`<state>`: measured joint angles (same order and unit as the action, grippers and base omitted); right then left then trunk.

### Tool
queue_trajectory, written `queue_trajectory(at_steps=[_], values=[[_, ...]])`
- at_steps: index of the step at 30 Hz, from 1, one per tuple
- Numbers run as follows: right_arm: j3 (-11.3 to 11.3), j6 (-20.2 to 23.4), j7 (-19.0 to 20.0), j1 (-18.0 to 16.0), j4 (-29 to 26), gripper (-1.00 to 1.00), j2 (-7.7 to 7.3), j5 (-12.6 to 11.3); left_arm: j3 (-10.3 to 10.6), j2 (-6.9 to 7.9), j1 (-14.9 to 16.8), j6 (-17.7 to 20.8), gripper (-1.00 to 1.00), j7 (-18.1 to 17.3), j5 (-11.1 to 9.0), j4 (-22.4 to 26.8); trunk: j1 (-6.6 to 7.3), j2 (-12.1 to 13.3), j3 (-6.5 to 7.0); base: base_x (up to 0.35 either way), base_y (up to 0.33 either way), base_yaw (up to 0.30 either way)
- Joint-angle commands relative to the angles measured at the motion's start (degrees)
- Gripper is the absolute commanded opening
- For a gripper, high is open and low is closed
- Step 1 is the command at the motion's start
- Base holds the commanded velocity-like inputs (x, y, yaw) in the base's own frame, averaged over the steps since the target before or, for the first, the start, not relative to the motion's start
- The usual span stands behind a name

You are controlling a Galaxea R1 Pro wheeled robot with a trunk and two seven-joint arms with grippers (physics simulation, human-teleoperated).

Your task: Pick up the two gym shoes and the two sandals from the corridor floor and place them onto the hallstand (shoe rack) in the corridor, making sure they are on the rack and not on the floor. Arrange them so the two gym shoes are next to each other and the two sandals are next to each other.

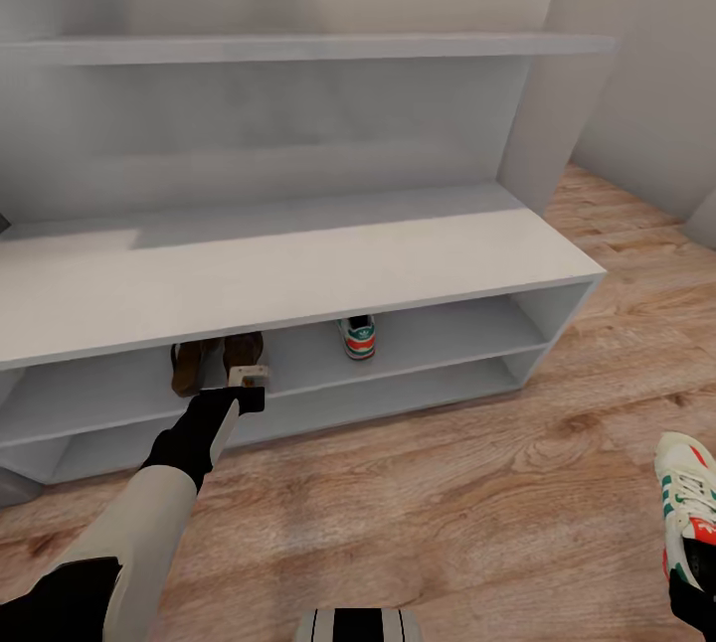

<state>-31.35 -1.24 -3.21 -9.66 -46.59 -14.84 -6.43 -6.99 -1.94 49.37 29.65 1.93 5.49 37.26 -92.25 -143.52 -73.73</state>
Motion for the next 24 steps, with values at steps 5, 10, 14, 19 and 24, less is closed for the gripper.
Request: queue_trajectory(at_steps=[5,10,14,19,24], values=[[-0.18,-0.12,-0.14,-0.01,0.01,-1.0,-0.02,-0.6,-0.3,-0.14,0.03,0.32,-1.0,-0.25,0.75,0.09,0.01,-0.02,-0.04,0.14,0.085,0.0],[-0.2,-0.11,-0.13,-0.01,0.01,-1.0,-0.02,-0.6,-0.3,-0.17,0.03,0.32,-1.0,-0.2,0.75,0.09,0.01,-0.02,-0.04,0.058,0.031,0.0],[-0.2,-0.09,-0.13,-0.01,0.01,-1.0,-0.02,-0.6,-0.3,-0.17,0.03,0.32,-1.0,-0.21,0.75,0.09,0.01,-0.02,-0.04,0.114,0.081,0.0],[-0.2,-0.08,-0.13,-0.01,0.01,-1.0,-0.02,-0.6,-0.34,-0.15,0.03,0.25,-1.0,-0.19,0.75,0.09,0.01,-0.02,-0.04,0.085,0.069,0.0],[-0.2,-0.1,-0.14,-0.01,0.01,-1.0,-0.02,-0.6,-0.38,-0.16,0.03,0.26,-1.0,-0.2,0.75,0.09,0.01,-0.02,-0.04,0.011,0.009,0.0]])
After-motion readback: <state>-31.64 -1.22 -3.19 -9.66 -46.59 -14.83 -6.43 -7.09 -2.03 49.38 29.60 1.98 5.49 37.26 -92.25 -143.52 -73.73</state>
